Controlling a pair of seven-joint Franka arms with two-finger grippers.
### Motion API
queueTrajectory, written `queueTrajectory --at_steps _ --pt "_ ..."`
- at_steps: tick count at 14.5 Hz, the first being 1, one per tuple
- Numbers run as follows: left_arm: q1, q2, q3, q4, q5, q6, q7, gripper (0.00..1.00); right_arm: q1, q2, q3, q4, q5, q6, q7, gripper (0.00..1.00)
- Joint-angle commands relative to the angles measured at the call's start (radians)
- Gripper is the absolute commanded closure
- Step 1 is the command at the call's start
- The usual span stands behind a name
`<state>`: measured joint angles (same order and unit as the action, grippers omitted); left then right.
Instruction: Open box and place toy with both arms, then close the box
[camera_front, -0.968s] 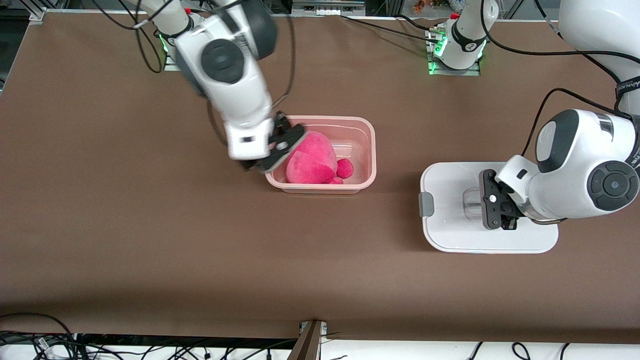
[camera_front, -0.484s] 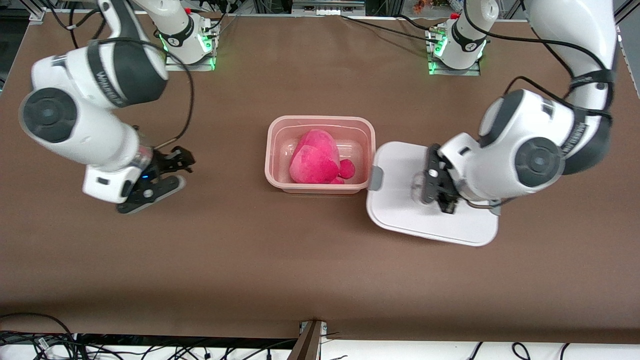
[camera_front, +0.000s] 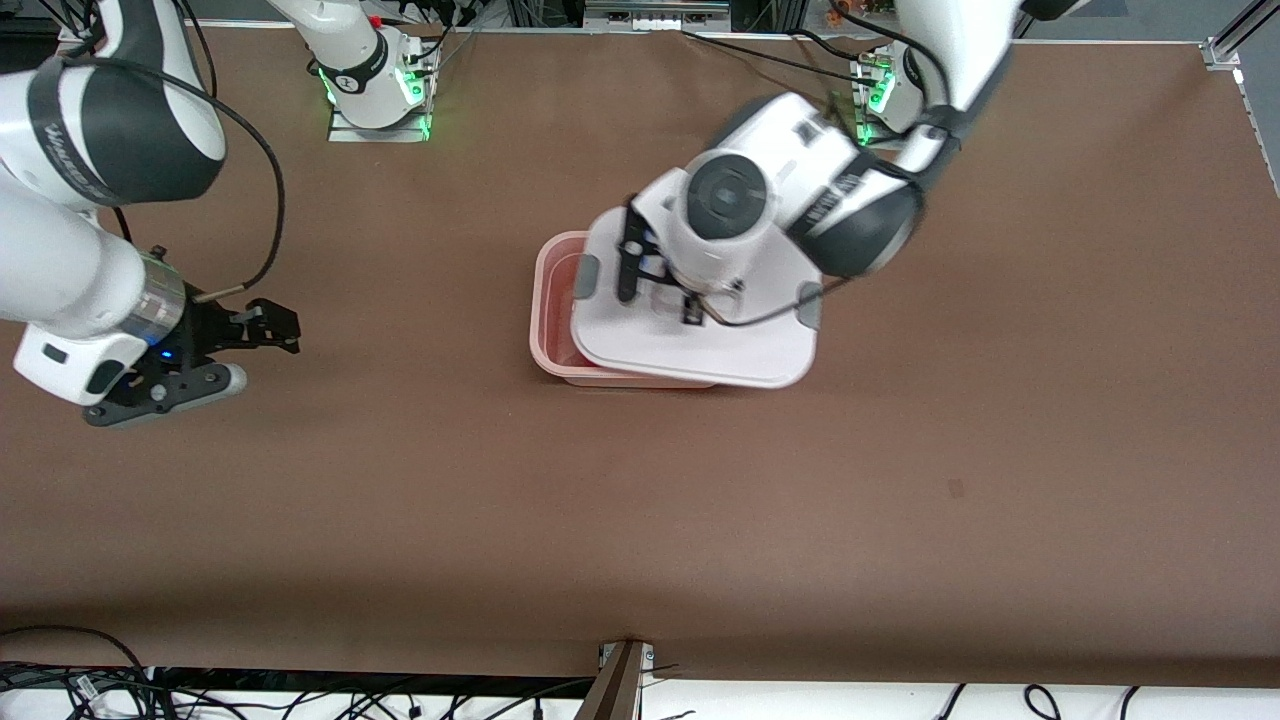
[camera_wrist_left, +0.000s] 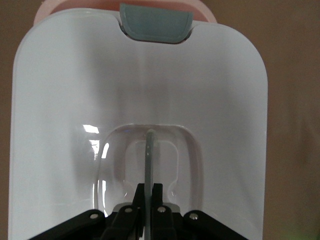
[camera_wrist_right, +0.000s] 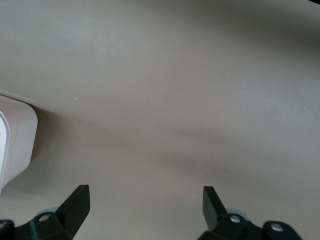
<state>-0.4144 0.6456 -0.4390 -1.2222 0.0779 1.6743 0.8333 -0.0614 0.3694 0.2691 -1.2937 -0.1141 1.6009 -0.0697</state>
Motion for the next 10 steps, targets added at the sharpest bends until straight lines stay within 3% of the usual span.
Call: queueTrajectory --at_steps 1,3,10 --pt "-0.010 0.011 0.013 -0.057 -0.007 0.063 -0.016 1.00 0.005 -0.056 -0.060 -0.002 0.043 -0.051 0.039 0.00" --pt "-0.035 0.017 0.013 -0.080 -0.009 0.198 -0.034 1.00 0.003 -0.098 -0.138 -0.009 0.086 -0.088 0.036 0.00" --pt "-0.044 0.036 0.016 -0.103 0.033 0.251 -0.105 1.00 0.002 -0.190 -0.289 -0.070 0.123 -0.090 0.004 0.00"
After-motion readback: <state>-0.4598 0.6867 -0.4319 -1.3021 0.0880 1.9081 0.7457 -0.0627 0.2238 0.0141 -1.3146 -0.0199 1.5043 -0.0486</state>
